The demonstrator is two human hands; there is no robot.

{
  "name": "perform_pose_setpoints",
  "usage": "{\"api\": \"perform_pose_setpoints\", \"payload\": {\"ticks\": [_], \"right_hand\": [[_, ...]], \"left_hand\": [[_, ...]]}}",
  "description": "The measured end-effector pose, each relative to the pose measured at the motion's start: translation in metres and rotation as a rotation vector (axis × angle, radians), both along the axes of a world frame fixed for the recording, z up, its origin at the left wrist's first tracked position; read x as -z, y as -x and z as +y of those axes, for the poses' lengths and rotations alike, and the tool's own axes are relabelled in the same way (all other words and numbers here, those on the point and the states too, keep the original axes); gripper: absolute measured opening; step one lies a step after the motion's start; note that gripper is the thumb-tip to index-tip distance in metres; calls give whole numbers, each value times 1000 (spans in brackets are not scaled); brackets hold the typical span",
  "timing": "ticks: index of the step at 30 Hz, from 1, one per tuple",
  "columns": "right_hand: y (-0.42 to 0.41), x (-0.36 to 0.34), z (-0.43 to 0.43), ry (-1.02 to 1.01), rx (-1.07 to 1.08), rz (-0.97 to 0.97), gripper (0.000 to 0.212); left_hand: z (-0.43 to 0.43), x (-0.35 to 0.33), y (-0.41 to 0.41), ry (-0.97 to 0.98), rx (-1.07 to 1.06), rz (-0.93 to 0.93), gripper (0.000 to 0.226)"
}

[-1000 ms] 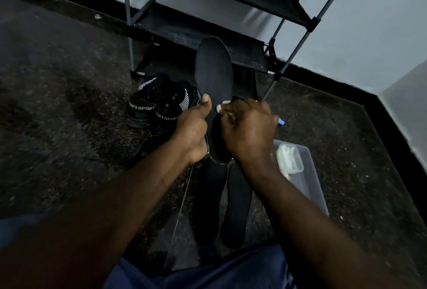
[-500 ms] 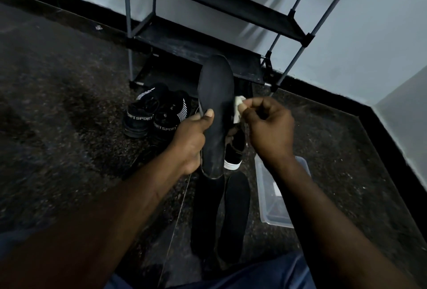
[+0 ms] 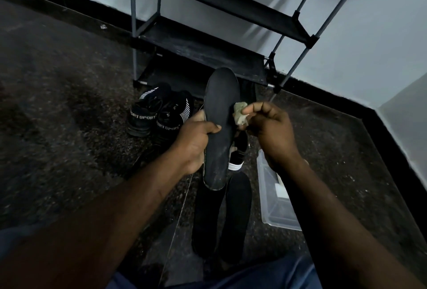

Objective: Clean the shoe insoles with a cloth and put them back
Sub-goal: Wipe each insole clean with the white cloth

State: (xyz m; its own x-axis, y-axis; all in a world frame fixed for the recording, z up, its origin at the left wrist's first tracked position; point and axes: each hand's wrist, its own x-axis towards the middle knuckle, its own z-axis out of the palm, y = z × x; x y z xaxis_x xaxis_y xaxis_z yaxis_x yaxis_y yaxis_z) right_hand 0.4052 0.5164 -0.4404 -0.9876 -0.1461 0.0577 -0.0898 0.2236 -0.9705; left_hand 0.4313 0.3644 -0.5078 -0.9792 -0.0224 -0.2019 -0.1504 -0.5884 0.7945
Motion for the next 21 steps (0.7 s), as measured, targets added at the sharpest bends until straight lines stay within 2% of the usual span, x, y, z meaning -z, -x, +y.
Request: {"api": "perform_pose_setpoints", "payload": {"ticks": [3,6,12,15,18,21], "right_hand": [[0,1,-2,-62,51,42,11],[3,-1,-3,-139,87,107,19],[5,-9,-12,-334,36,241,13],[8,-8,-18,-413,122,315,11],[14,-3,-21,-489,236,434,16],[17,2,-22,-555,244,555,19]], "left_hand": [[-1,-2,-1,13,12,13,50],[-1,-4,-2,61,11,35,56],[-2,-5,-1,95,-9,61,63],[-2,-6,-1,77,-3,68,66],[-2,-9,-2,51,15,69,64],[-4,-10,-1,13,1,62,52]]}}
